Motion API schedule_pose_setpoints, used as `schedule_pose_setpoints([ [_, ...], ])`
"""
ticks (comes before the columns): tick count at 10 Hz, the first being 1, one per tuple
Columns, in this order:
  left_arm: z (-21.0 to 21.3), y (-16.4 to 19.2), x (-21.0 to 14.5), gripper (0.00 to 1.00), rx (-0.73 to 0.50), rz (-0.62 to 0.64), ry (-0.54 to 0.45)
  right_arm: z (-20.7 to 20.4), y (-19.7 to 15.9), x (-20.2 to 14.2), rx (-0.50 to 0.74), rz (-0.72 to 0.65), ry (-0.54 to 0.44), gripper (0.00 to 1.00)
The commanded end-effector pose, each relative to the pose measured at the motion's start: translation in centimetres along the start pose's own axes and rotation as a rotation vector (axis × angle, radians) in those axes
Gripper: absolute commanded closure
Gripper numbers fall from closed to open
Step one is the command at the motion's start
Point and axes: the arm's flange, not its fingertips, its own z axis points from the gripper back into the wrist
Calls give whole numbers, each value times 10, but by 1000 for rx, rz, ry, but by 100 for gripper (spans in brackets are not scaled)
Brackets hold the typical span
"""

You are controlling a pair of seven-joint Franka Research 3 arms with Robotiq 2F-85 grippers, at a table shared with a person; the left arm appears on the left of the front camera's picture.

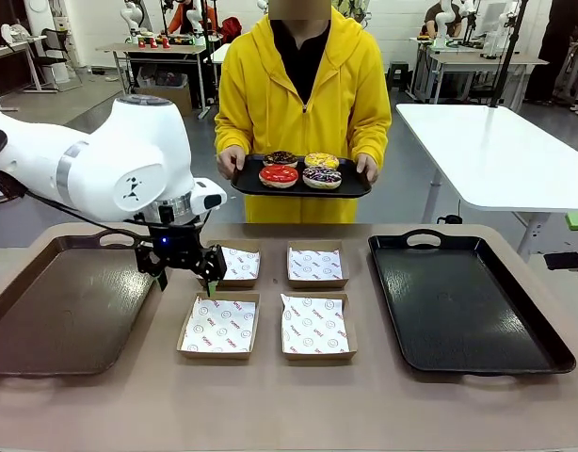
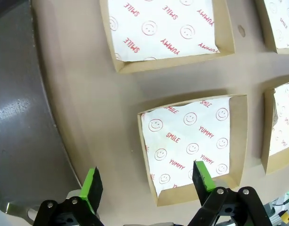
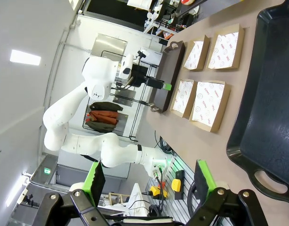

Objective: Individually package the donuts and arrange them on the tray.
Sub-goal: Pick up one Paper togo box.

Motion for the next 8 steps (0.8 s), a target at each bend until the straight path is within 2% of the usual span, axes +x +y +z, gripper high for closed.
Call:
schedule_pose_setpoints([
  [1, -12, -2, -17, 0, 21, 26, -49, -1, 0, 1, 17, 12, -7, 0],
  [8, -48, 0, -23, 0, 6, 65, -31, -1, 0, 1, 17, 12, -7, 0],
])
